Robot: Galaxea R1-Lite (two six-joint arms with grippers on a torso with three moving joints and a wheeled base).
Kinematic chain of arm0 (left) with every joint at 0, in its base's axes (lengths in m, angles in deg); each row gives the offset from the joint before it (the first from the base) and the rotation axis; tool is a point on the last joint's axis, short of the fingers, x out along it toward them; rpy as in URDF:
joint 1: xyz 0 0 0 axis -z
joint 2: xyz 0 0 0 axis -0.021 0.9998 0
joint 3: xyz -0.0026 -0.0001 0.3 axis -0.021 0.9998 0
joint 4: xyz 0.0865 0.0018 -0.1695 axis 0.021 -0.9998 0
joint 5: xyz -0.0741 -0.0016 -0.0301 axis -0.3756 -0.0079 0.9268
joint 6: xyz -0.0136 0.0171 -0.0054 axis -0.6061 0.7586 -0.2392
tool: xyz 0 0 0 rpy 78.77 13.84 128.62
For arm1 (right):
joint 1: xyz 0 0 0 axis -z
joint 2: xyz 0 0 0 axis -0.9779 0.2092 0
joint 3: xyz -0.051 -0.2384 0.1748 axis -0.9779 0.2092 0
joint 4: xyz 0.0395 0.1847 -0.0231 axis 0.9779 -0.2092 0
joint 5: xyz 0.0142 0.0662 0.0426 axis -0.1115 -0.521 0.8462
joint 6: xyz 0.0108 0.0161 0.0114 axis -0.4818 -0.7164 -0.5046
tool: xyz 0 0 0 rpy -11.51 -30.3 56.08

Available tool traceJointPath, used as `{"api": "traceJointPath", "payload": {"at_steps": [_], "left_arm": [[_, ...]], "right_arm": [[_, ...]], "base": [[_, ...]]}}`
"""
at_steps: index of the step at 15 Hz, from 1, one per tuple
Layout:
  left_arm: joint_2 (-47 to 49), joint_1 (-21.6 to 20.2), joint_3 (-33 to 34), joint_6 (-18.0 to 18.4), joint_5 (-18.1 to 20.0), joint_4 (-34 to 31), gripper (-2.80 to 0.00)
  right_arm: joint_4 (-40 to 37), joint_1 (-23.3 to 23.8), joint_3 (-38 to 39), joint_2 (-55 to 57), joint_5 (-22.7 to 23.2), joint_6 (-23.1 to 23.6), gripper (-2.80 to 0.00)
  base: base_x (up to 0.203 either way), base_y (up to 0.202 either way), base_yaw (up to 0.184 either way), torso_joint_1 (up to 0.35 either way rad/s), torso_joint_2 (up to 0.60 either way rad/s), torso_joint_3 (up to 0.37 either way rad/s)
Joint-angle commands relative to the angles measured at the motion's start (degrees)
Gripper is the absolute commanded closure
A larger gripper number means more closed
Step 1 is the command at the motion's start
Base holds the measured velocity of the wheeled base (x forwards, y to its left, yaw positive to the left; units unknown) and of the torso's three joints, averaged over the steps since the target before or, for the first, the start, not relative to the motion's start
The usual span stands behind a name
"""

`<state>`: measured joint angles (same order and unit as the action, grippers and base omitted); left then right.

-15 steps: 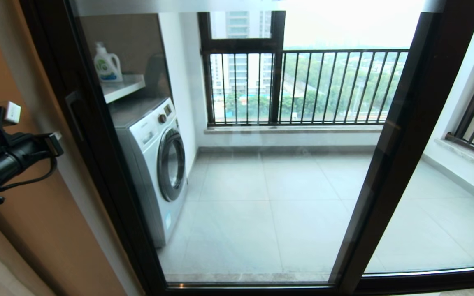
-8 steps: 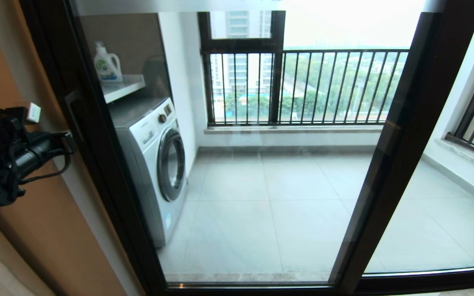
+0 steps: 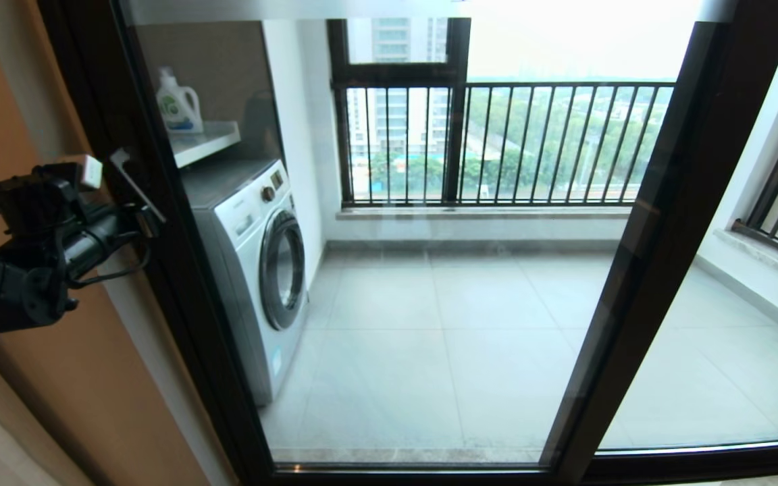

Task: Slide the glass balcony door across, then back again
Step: Close the slid door

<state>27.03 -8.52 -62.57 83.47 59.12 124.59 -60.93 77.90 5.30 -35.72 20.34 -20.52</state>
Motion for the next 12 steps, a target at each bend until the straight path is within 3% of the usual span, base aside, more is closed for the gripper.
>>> {"api": "traceJointPath", "payload": {"at_steps": [1,6,10,12], "left_arm": [[-1.89,2.37,-0.07,-0.04,-0.55,0.30,0.00],[-4.66,5.17,-1.18,0.02,-2.13,0.20,0.00],[-6.29,5.42,-6.93,0.12,-3.87,-1.63,0.00],[-8.27,5.42,-4.14,-0.05,-3.65,-2.73,0.00]], "right_arm": [[0.05,-0.06,0.70,-0.01,0.07,0.04,0.00],[0.05,-0.06,0.70,-0.01,0.07,0.04,0.00],[0.05,0.02,0.70,-0.01,0.07,0.04,0.00],[0.05,-0.02,0.70,-0.01,0.04,0.04,0.00]], "base": [[0.000,0.000,0.000,0.000,0.00,0.000],[0.000,0.000,0.000,0.000,0.00,0.000],[0.000,0.000,0.000,0.000,0.00,0.000],[0.000,0.000,0.000,0.000,0.00,0.000]]}}
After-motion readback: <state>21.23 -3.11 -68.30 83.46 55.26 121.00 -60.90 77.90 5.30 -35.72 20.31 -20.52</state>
